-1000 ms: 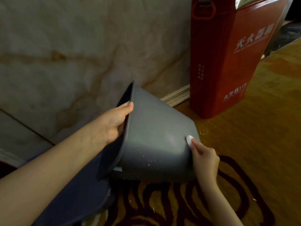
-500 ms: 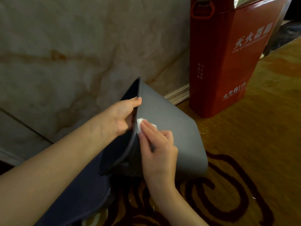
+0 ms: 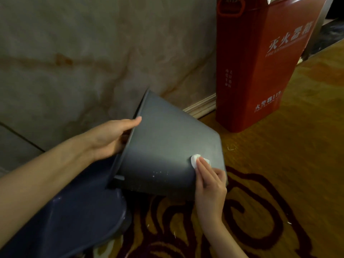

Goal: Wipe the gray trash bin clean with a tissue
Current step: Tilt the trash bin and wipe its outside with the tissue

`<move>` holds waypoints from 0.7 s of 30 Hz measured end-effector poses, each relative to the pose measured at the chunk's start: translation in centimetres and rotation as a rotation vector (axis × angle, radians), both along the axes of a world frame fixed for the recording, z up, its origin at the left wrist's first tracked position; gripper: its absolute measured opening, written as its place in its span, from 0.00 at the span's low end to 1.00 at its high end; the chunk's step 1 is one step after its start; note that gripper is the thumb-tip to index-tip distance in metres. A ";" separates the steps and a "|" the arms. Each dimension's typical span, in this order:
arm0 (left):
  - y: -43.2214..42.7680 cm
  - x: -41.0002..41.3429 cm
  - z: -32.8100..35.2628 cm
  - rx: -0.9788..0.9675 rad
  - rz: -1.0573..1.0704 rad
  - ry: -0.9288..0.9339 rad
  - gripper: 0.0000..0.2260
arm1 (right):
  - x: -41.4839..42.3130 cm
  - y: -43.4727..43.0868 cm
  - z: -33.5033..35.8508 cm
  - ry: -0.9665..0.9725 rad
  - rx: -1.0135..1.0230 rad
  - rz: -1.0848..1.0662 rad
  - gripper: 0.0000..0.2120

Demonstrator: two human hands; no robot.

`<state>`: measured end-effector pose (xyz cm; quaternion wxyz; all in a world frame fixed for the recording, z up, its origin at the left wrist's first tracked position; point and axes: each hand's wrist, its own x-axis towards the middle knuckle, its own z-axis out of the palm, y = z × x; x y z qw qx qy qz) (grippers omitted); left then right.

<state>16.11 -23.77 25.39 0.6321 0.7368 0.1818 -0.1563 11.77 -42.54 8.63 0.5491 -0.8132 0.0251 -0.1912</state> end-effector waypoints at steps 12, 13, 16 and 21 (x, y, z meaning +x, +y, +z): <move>1.9 -3.2 -1.3 -0.087 -0.436 -0.019 0.32 | 0.8 -1.2 -0.8 -0.004 0.012 -0.092 0.14; 1.6 -3.3 -1.3 -0.076 -0.472 -0.029 0.30 | 0.9 -1.4 -0.8 0.003 0.020 -0.100 0.14; 0.4 -3.7 -1.4 -0.023 -0.453 -0.115 0.22 | 1.3 -1.8 -0.7 0.036 0.072 -0.100 0.13; -1.2 -3.3 -1.7 0.049 -0.283 -0.306 0.19 | 1.9 -1.3 0.5 0.113 0.193 -0.114 0.13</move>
